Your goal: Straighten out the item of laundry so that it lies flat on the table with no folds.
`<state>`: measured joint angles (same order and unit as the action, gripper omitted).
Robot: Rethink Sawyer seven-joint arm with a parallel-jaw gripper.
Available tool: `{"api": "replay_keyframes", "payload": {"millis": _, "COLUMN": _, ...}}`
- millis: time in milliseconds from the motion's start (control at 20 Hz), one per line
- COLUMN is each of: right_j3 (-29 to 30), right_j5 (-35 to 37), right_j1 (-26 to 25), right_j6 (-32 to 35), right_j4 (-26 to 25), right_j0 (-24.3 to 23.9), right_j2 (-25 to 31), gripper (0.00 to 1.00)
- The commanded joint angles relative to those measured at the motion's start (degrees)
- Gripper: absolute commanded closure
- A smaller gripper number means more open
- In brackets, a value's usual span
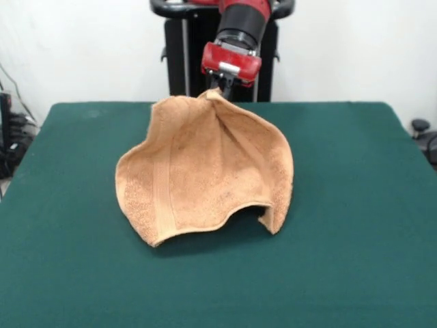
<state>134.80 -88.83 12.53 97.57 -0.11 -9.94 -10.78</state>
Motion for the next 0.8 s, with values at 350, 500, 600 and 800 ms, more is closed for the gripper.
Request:
{"api": "replay_keyframes", "payload": {"millis": 350, "right_j3": 0.21, "right_j5": -7.96, "right_j1": -0.76, "right_j6": 21.43, "right_j4": 14.55, "right_j0": 2.87, "right_j2": 7.36, "gripper": 1.0}}
{"api": "replay_keyframes", "payload": {"millis": 500, "right_j3": 2.57, "right_j5": -1.02, "right_j1": 6.39, "right_j6": 19.4, "right_j4": 14.98, "right_j0": 3.63, "right_j2": 7.13, "gripper": 1.0}}
{"api": "replay_keyframes", "payload": {"millis": 600, "right_j3": 3.93, "right_j5": 4.22, "right_j1": 11.45, "right_j6": 17.13, "right_j4": 14.4, "right_j0": 3.81, "right_j2": 6.82, "gripper": 1.0}}
{"api": "replay_keyframes", "payload": {"millis": 800, "right_j3": 5.38, "right_j5": 12.28, "right_j1": 18.29, "right_j6": 13.2, "right_j4": 13.46, "right_j0": 4.47, "right_j2": 5.45, "gripper": 1.0}}
